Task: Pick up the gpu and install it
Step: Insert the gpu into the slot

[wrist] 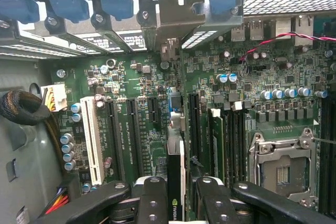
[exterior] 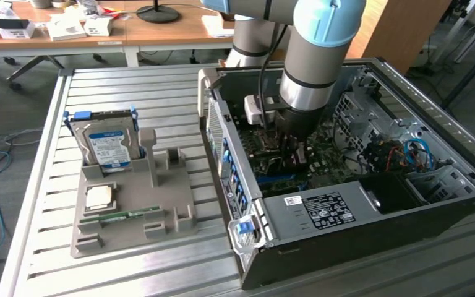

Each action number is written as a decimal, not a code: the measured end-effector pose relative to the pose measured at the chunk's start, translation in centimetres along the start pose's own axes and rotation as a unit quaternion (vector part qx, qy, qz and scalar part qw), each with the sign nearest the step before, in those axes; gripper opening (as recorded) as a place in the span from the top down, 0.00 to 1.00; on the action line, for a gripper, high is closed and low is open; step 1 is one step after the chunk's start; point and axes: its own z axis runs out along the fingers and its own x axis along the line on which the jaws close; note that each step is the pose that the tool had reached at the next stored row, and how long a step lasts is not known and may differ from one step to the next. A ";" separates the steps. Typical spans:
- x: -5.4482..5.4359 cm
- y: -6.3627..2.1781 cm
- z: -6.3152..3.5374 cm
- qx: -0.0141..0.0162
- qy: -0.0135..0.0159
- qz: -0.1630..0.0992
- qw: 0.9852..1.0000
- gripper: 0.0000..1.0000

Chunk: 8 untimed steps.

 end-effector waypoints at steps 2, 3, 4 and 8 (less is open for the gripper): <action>0.0 0.00 0.00 0.000 0.000 0.000 1.000 0.74; 0.0 0.00 0.00 0.000 0.000 0.000 1.000 0.74; 0.0 0.00 0.00 0.000 0.000 0.000 1.000 0.74; 0.0 0.00 0.00 0.000 0.000 0.000 1.000 0.74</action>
